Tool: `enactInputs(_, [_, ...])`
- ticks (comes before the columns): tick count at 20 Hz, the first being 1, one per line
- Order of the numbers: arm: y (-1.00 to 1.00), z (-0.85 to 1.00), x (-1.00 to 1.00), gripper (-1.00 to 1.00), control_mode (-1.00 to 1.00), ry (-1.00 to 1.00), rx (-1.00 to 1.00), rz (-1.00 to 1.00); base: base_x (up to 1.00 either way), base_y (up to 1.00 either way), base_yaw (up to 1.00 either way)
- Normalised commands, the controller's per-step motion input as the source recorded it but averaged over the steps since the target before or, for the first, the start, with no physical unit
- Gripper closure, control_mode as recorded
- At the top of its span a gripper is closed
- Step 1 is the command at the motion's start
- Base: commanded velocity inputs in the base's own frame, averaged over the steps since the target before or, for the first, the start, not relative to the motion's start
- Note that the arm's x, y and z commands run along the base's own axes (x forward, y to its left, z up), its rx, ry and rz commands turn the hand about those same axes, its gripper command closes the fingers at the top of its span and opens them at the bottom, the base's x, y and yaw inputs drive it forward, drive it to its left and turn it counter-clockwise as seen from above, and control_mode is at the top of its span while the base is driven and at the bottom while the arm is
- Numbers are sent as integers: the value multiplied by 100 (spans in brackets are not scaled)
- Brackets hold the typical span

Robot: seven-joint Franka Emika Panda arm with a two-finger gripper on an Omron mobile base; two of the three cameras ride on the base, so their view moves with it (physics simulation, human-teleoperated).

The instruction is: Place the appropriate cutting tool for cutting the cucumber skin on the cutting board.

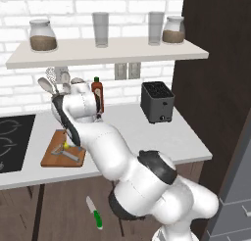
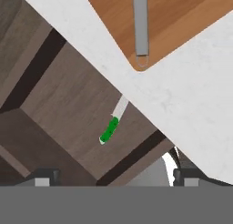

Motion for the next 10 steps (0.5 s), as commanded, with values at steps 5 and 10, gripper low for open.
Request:
enactInputs(5, [-88,11,-3,-100,-100,0,3,-5,0,0,0])
enactInputs(10, [-100,6,0,-100,-100,0,8,-5,0,0,0])
